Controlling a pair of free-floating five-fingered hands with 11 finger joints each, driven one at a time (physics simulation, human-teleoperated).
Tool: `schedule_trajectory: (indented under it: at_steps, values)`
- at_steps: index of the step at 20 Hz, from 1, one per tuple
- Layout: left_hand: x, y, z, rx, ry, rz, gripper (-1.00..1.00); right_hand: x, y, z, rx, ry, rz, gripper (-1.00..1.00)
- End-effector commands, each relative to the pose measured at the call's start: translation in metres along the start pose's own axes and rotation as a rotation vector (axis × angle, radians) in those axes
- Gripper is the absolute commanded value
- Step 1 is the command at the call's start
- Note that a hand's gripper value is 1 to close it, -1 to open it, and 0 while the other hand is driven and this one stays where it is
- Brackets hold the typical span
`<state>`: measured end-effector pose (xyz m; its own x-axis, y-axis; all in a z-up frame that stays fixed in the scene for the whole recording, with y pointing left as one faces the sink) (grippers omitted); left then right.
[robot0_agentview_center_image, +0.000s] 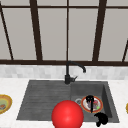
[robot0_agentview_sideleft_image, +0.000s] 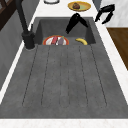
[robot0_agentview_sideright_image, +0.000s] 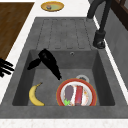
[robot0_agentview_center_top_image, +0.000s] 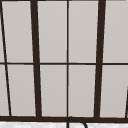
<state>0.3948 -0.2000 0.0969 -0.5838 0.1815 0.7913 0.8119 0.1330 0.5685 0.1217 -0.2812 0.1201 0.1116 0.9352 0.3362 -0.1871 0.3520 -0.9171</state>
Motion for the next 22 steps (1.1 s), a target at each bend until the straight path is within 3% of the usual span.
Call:
schedule_trajectory:
  at_steps: [1,9,12,17,19,22]
  values:
    - [-0.023,0.005,-0.001,0.000,0.024,0.093,-1.00,0.000,0.000,0.000,0.000,0.000,0.000,0.00]
    - [-0.081,0.003,-0.018,-0.018,0.028,0.116,-1.00,0.000,0.000,0.000,0.000,0.000,0.000,0.00]
    - [-0.113,0.009,-0.011,-0.003,0.011,0.117,-1.00,0.000,0.000,0.000,0.000,0.000,0.000,0.00]
    - [-0.169,0.015,-0.004,-0.035,-0.023,0.047,-1.00,0.000,0.000,0.000,0.000,0.000,0.000,0.00]
    - [-0.184,0.016,-0.001,-0.062,-0.010,-0.003,-1.00,0.000,0.000,0.000,0.000,0.000,0.000,0.00]
    - [-0.194,0.021,0.001,-0.060,-0.025,0.008,-1.00,0.000,0.000,0.000,0.000,0.000,0.000,0.00]
